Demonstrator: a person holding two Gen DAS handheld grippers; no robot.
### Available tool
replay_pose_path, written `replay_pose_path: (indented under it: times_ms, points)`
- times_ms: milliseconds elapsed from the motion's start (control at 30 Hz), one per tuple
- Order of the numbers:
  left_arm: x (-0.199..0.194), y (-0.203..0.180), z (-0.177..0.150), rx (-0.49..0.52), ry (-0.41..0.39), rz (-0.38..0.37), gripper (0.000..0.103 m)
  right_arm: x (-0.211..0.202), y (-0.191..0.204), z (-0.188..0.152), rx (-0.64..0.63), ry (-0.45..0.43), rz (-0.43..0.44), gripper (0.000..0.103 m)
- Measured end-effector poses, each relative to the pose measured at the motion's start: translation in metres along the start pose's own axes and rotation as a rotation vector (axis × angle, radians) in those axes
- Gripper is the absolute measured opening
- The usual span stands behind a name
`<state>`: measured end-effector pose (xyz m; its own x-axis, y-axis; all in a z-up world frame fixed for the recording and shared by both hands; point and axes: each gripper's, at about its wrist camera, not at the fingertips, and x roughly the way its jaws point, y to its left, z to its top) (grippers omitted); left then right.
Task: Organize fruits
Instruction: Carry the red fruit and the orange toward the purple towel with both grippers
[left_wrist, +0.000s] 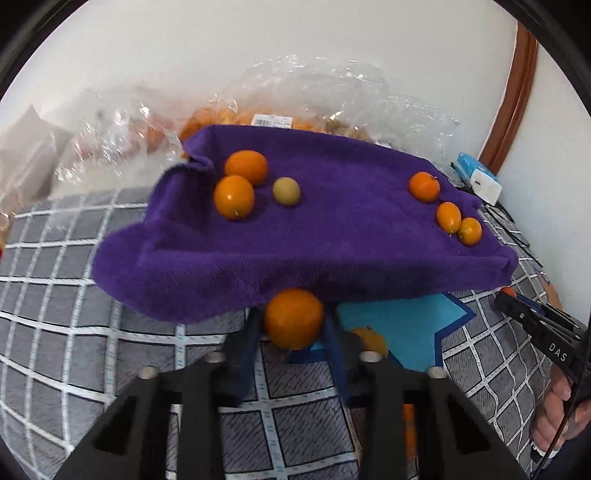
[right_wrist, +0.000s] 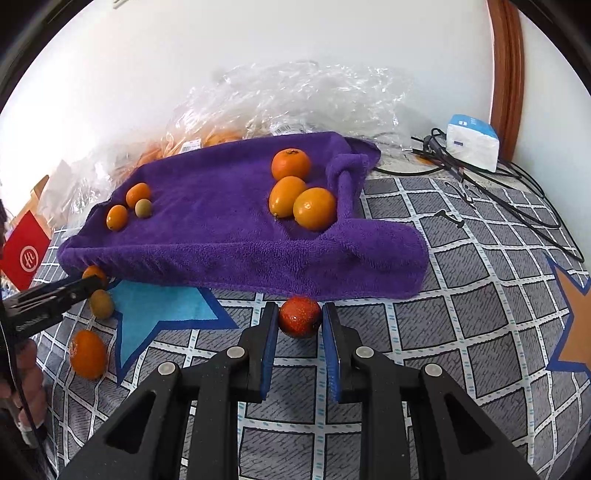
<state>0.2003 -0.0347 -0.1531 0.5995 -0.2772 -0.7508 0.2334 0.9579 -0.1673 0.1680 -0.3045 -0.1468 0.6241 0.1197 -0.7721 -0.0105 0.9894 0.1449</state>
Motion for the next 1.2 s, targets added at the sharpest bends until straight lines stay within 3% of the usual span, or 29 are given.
replay_pose_path:
  times_ms: [133,433,800,933,1200]
  points:
    - [-0.011,0.003,-0.001,0.009,-0.028,0.031,0.030,0.002,0.001,0.001,-0.006,0.002,0.002,0.024]
    - [-0.029,0.020,-0.026,0.019,0.001,0.122,0.030,0.006,0.011,-0.003,-0.061,0.039,0.033,0.024]
    - [-0.025,0.027,-0.024,-0.035,-0.001,0.061,0.030,0.010,0.014,-0.005,-0.082,0.058,0.034,0.024]
    - [-0.028,0.035,-0.026,-0.096,-0.021,0.016,0.030,0.010,0.011,-0.004,-0.063,0.056,0.050,0.024]
    - [-0.050,0.037,-0.030,-0.124,-0.144,0.000,0.030,-0.002,0.003,-0.004,-0.014,-0.014,0.072,0.024]
